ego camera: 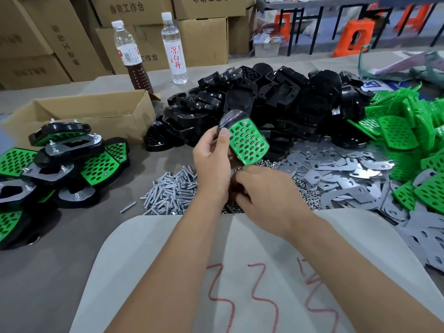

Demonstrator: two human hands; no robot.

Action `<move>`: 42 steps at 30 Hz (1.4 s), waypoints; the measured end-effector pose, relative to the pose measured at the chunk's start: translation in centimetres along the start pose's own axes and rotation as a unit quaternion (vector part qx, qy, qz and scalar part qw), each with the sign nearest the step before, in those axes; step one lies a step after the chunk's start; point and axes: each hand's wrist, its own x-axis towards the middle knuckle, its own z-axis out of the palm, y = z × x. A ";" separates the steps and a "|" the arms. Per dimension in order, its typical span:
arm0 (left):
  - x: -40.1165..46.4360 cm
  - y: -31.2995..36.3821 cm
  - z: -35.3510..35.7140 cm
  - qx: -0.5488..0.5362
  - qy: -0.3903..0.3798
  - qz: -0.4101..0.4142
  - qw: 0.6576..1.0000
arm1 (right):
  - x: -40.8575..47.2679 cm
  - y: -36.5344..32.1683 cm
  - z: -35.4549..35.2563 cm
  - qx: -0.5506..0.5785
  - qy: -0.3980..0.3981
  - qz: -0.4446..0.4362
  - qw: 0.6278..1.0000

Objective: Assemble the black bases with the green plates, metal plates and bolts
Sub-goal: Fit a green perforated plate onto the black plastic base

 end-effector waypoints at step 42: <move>-1.1 -0.6 0.3 0.006 -0.093 -0.032 0.995 | -0.1 5.7 -0.5 0.353 0.220 0.156 0.896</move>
